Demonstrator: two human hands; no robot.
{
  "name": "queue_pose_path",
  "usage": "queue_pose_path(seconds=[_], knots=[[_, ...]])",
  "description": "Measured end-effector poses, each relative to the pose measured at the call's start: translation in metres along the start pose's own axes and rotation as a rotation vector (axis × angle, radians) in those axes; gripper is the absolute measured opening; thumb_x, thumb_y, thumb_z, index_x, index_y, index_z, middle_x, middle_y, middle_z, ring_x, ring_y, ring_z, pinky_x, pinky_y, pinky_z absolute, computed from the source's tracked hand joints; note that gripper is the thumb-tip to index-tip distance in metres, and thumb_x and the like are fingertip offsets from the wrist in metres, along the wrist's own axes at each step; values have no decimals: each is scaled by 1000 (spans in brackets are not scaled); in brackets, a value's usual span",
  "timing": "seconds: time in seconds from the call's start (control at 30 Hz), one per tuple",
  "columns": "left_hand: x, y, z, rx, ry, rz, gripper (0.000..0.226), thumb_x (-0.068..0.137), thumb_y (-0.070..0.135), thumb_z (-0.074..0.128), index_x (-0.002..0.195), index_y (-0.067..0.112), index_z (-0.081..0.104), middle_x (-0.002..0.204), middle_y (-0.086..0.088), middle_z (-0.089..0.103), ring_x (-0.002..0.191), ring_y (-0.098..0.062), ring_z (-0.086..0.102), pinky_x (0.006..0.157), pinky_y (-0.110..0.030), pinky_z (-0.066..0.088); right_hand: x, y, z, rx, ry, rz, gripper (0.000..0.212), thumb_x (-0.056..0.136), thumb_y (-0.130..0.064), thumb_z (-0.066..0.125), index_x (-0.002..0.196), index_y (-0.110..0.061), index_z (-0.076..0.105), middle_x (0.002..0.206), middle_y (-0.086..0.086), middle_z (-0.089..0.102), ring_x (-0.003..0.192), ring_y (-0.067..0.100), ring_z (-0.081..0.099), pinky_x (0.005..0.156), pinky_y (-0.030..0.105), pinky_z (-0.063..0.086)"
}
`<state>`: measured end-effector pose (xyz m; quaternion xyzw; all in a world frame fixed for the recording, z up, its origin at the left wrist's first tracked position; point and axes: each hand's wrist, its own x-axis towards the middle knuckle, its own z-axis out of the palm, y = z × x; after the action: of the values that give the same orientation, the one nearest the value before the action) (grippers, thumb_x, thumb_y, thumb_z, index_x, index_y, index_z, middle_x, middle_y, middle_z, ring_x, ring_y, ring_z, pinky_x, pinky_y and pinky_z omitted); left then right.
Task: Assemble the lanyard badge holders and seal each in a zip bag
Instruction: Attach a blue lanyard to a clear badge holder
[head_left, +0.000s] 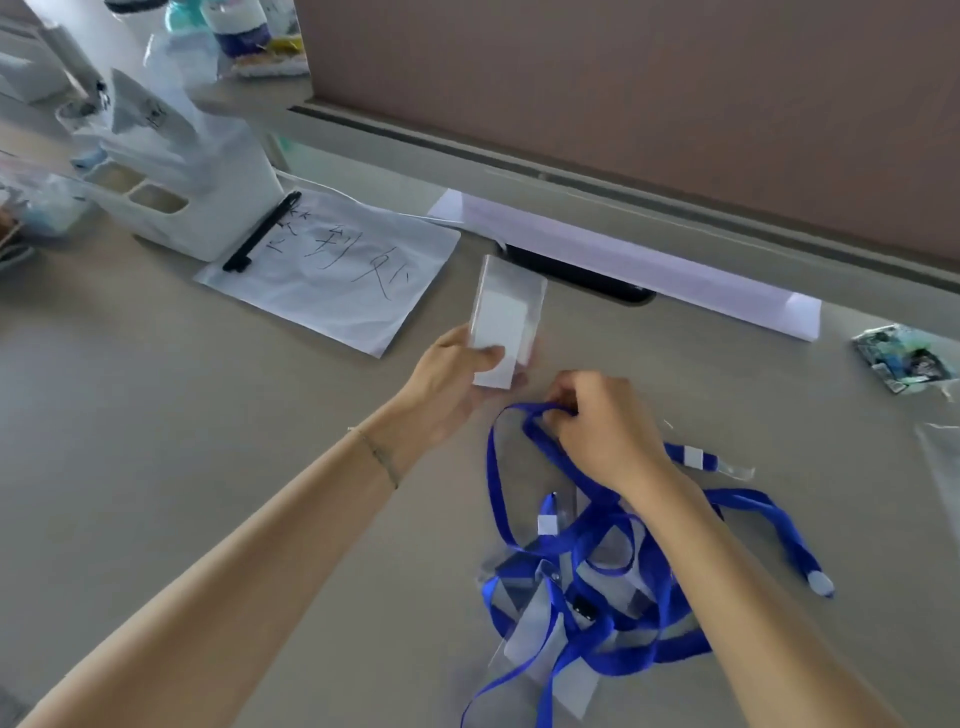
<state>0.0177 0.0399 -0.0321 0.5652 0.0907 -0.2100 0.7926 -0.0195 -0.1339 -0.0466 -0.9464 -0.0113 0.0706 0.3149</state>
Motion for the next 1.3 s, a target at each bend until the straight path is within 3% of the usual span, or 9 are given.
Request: queue_pose_path(seconds=[0.13, 0.27, 0.47, 0.6, 0.73, 0.83, 0.93, 1.17, 1.3], knots=[[5, -6, -3, -173, -213, -34, 37, 93, 5, 46, 127, 2, 61, 130, -14, 59, 122, -34, 55, 106, -43, 44, 7, 6, -11, 320, 236, -49, 13, 99, -18, 54, 92, -23, 65, 68, -3, 69, 55, 14, 63, 52, 28, 51], [8, -9, -4, -366, -556, -166, 44, 98, 16, 34, 135, 3, 54, 140, -20, 47, 135, -39, 41, 112, -66, 29, 10, 14, -16, 601, 285, 29, 21, 97, -20, 60, 77, -20, 63, 51, -1, 61, 44, 10, 56, 42, 25, 44], [5, -11, 17, 67, -621, -183, 38, 86, 14, 54, 122, 8, 65, 125, -15, 62, 99, -32, 64, 89, -46, 52, -3, 30, -15, 489, 413, 15, 27, 92, -25, 65, 76, -4, 68, 61, 13, 65, 51, 14, 55, 50, 30, 43], [-1, 3, 31, 74, -497, -1, 39, 92, 11, 47, 128, 2, 59, 130, -23, 62, 105, -31, 65, 86, -40, 55, -18, 12, -32, 1148, 76, 151, 39, 106, -38, 37, 114, -15, 67, 96, 14, 74, 74, 27, 70, 57, 32, 55], [-7, 24, 28, 123, -393, 219, 39, 98, 10, 39, 130, -1, 58, 122, -20, 67, 108, -31, 67, 85, -36, 56, -43, -3, -45, 1004, -369, 98, 54, 95, -58, 41, 119, -15, 64, 86, 19, 74, 70, 33, 70, 63, 33, 55], [-12, 33, 22, 250, -258, 331, 33, 99, 10, 42, 112, 8, 72, 108, -13, 74, 101, -29, 69, 84, -36, 55, -48, -2, -53, 839, -331, 53, 32, 93, -38, 57, 94, -9, 71, 49, 3, 45, 45, 21, 46, 54, 31, 41], [-12, 37, 19, 465, -65, 437, 29, 94, 11, 52, 81, 19, 77, 90, -1, 76, 93, -24, 68, 89, -33, 52, -45, 11, -66, 803, -212, 31, 25, 98, -25, 58, 81, -9, 65, 48, -2, 28, 41, 16, 34, 52, 32, 35], [3, 19, 13, 1277, 167, 572, 15, 93, 18, 44, 86, 9, 53, 80, -14, 61, 71, -33, 59, 59, -40, 44, -44, 35, -84, 834, -92, 43, 31, 102, -26, 51, 81, -7, 66, 52, -1, 29, 45, 15, 32, 52, 29, 34], [1, 18, 16, 1287, 40, 714, 17, 94, 17, 45, 89, 19, 61, 114, -8, 53, 98, -25, 54, 80, -36, 42, -43, 28, -80, 748, -115, -4, 29, 103, -22, 49, 89, -6, 69, 55, -1, 33, 46, 14, 31, 50, 26, 32]])
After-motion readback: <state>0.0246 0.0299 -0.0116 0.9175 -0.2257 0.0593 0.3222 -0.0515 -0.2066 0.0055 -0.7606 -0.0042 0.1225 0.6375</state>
